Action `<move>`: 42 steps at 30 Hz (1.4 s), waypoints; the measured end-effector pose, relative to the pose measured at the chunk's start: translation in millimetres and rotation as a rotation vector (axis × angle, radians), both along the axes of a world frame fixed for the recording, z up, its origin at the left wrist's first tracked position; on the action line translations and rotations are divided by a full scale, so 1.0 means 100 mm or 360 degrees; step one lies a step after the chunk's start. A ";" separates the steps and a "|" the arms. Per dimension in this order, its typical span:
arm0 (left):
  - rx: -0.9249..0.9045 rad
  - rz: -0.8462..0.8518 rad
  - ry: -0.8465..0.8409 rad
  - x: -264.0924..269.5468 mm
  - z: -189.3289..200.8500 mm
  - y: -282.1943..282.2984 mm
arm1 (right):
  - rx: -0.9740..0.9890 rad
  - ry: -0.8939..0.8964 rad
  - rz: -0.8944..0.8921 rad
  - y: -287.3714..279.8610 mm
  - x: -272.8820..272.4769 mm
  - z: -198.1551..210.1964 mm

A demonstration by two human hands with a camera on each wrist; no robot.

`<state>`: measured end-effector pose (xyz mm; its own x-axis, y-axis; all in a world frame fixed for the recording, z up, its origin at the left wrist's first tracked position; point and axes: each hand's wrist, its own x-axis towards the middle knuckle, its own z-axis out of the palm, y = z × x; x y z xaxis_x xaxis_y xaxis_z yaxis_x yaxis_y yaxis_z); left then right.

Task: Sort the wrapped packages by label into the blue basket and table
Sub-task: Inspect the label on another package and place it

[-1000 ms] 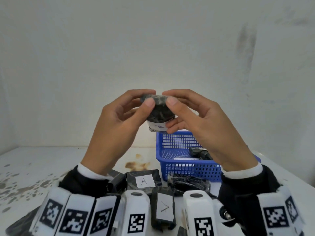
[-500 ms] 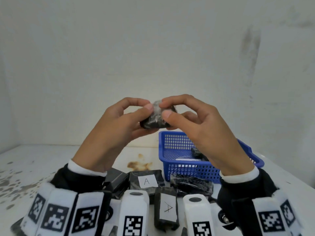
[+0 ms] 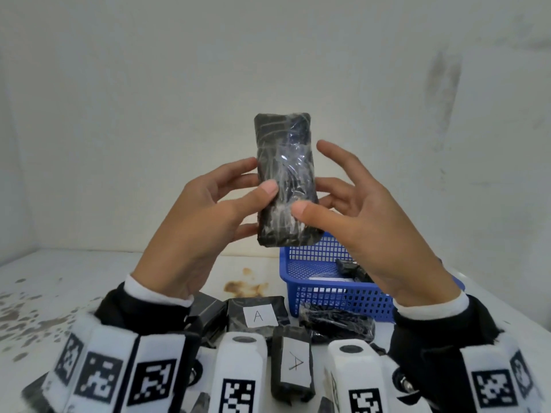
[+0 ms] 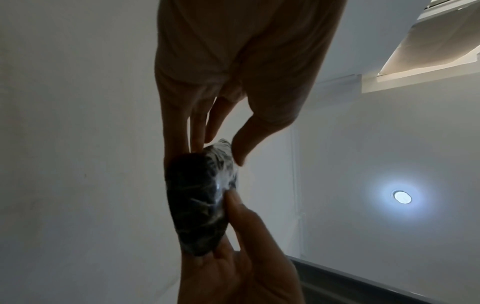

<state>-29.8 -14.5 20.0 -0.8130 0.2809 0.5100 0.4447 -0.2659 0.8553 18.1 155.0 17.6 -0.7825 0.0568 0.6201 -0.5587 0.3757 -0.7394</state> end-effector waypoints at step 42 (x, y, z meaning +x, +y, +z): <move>-0.0244 0.0268 0.0290 0.03 -0.03 0.08 | 0.0047 0.0020 -0.0152 -0.02 0.08 0.07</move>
<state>-26.6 -6.7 17.0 -0.7536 0.2349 0.6139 0.6216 -0.0492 0.7818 25.9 153.4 24.6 -0.7664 0.1124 0.6325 -0.5286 0.4490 -0.7203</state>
